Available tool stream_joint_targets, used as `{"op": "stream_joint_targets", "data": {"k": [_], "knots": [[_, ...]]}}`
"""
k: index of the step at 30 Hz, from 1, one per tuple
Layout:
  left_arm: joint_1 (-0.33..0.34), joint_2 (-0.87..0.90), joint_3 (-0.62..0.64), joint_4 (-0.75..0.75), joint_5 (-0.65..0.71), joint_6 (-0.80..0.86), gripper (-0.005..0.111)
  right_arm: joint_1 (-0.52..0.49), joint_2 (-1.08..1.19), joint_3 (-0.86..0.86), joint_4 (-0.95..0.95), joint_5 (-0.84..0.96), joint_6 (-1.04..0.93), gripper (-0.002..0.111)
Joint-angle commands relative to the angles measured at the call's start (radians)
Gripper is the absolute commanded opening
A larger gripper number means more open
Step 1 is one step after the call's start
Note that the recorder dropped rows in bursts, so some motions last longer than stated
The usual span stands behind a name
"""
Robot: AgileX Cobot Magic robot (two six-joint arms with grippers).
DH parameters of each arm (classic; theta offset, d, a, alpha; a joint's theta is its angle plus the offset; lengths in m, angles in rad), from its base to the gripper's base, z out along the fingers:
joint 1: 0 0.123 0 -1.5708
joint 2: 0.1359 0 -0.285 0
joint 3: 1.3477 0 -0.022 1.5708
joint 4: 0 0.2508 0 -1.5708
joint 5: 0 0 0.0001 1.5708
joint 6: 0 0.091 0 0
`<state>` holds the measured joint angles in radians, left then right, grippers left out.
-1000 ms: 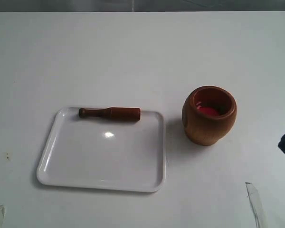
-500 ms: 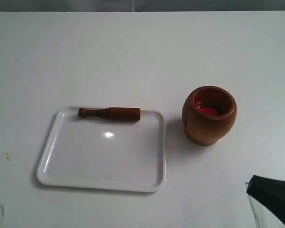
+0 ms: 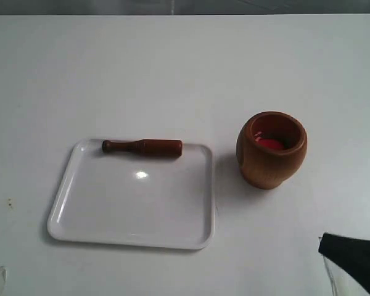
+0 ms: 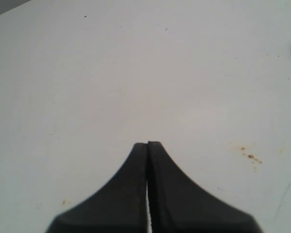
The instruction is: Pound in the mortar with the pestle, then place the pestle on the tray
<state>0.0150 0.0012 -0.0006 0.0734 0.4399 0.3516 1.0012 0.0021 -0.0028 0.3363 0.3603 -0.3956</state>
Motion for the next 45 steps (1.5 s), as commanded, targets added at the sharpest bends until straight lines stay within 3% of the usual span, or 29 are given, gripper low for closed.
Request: {"op": "stream_joint_targets", "data": {"k": [1,2,3,4,6,7,10,17,45], "knots": [[-0.008,-0.001,0.001,-0.007,-0.003,-0.008,0.000,-0.336,-0.002,0.003,0.003,-0.005,0.086,0.000],[-0.008,-0.001,0.001,-0.007,-0.003,-0.008,0.000,-0.536,-0.002,0.003,-0.006,-0.005,0.084,0.000],[-0.008,-0.001,0.001,-0.007,-0.003,-0.008,0.000,-0.640,-0.002,0.003,-0.009,-0.005,0.084,0.000],[-0.008,-0.001,0.001,-0.007,-0.003,-0.008,0.000,-0.815,-0.002,0.003,-0.017,-0.005,0.084,0.000],[-0.008,-0.001,0.001,-0.007,-0.003,-0.008,0.000,-0.987,-0.002,0.003,-0.018,-0.005,0.082,0.000],[-0.008,-0.001,0.001,-0.007,-0.003,-0.008,0.000,-1.011,-0.002,0.003,-0.059,-0.013,0.080,0.000],[-0.008,-0.001,0.001,-0.007,-0.003,-0.008,0.000,-0.961,-0.002,0.003,-0.145,-0.025,0.078,0.000],[-0.008,-0.001,0.001,-0.007,-0.003,-0.008,0.000,-0.814,-0.002,0.003,-0.154,-0.023,0.167,0.000],[-0.008,-0.001,0.001,-0.007,-0.003,-0.008,0.000,-0.814,-0.002,0.003,-0.083,-0.020,0.190,0.000]]}}
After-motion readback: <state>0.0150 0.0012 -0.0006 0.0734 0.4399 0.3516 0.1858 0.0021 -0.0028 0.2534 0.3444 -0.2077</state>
